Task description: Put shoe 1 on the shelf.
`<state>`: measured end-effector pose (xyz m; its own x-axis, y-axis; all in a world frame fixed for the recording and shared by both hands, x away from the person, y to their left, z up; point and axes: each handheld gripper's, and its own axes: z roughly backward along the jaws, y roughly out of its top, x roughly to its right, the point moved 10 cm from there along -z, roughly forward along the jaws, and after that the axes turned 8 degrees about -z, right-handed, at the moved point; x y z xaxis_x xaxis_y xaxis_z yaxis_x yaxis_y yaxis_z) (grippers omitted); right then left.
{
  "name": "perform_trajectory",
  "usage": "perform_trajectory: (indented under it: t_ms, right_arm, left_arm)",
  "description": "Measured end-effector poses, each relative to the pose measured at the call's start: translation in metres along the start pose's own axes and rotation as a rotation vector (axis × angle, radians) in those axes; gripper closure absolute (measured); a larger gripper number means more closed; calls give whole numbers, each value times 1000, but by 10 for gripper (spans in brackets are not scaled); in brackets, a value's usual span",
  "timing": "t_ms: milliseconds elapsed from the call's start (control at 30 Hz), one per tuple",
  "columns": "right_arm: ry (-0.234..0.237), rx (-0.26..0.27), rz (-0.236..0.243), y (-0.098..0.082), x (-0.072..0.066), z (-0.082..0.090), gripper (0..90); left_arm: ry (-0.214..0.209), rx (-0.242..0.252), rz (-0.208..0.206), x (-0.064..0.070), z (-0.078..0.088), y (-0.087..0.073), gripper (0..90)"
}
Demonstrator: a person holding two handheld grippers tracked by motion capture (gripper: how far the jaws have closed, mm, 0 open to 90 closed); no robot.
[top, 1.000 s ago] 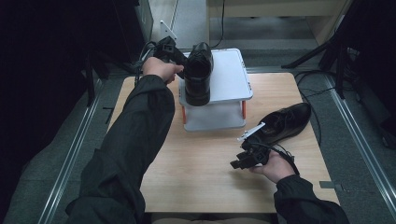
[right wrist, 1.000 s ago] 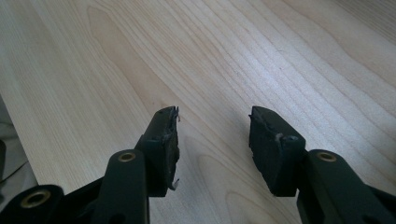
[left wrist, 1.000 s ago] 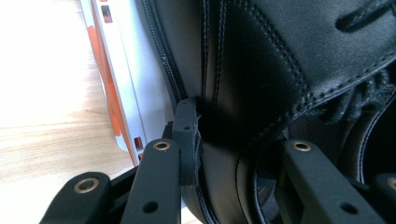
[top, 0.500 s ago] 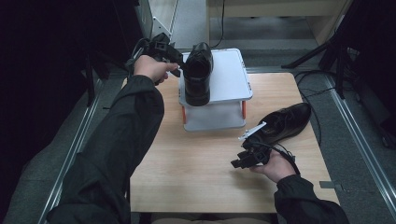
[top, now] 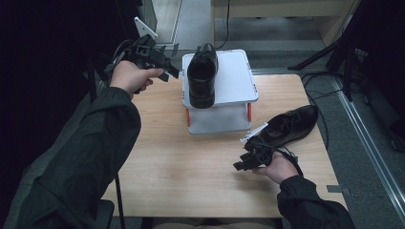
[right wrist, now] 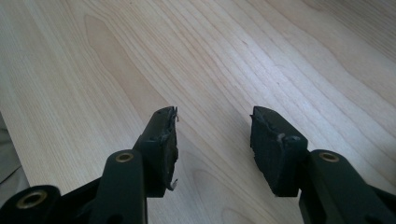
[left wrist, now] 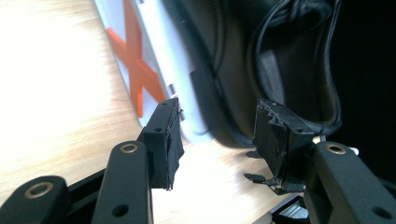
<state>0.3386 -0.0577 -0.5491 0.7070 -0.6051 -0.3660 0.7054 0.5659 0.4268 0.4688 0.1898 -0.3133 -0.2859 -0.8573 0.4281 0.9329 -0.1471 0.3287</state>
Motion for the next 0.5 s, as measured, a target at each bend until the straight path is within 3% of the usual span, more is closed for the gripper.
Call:
perform_trajectory:
  t_ms: [133, 367, 500]
  right_arm:
    - [8, -4, 16, 3, -3, -4, 512]
    - [15, -9, 30, 8, -6, -8, 511]
    - [17, -15, 32, 8, -7, -9, 510]
  left_arm:
    - [-11, 8, -24, -6, -1, -20, 480]
    - [7, -15, -40, -19, -16, -56, 471]
    - [9, -5, -52, -23, -23, -73, 460]
